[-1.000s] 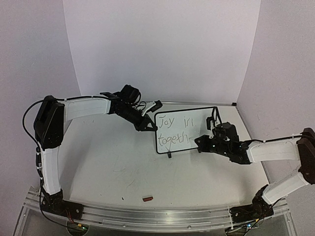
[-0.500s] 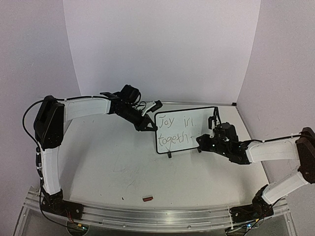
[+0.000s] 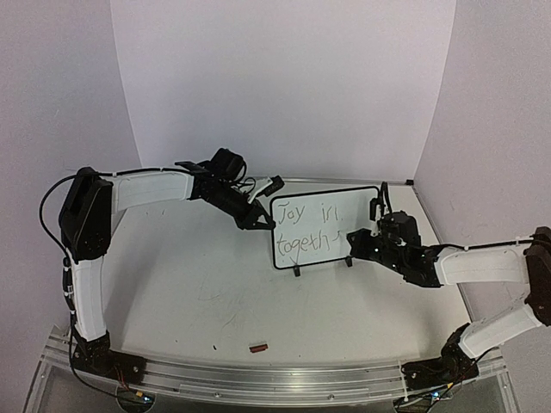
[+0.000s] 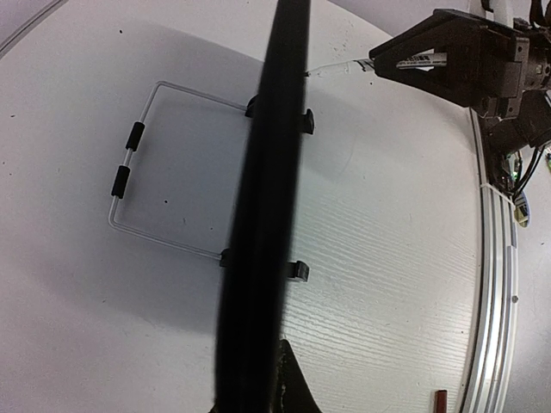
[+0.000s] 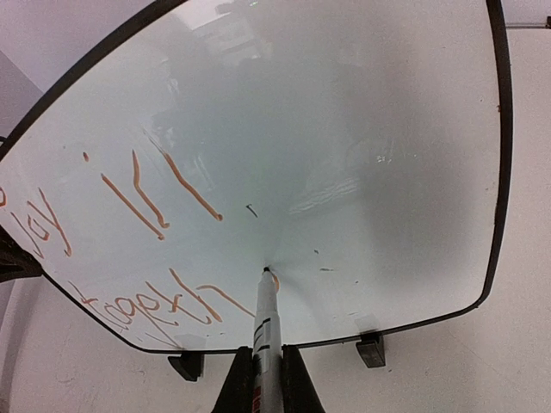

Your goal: Write a sentence on the whiteboard

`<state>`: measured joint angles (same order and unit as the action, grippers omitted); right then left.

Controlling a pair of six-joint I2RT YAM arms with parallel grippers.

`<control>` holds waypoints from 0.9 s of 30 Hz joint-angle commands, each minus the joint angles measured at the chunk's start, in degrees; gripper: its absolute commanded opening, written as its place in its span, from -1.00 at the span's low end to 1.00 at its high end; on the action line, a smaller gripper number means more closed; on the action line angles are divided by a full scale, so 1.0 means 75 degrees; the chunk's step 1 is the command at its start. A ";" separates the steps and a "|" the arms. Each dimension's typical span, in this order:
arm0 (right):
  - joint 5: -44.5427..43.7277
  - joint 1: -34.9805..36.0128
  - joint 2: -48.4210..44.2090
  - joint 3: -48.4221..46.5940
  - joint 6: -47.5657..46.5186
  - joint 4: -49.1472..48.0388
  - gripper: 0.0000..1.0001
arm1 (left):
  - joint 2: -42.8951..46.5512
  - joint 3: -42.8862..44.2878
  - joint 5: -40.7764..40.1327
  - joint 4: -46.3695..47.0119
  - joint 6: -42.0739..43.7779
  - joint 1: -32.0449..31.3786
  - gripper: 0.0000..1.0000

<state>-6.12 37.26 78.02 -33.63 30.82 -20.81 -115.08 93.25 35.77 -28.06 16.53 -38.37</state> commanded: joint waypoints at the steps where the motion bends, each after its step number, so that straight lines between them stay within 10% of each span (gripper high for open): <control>1: 0.0245 -0.0022 -0.0041 -0.0160 -0.0148 -0.0264 -1.00 | 0.0321 -0.0071 -0.0362 -0.0234 0.0167 -0.0010 -1.00; 27: -0.0279 -0.0022 0.0453 -0.0075 0.0281 -0.0109 -1.00 | 0.0341 -0.0071 -0.0375 -0.0239 0.0173 -0.0014 -1.00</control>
<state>-3.02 37.32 83.29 -33.63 31.96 -21.22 -115.02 93.25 35.79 -28.06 16.50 -38.37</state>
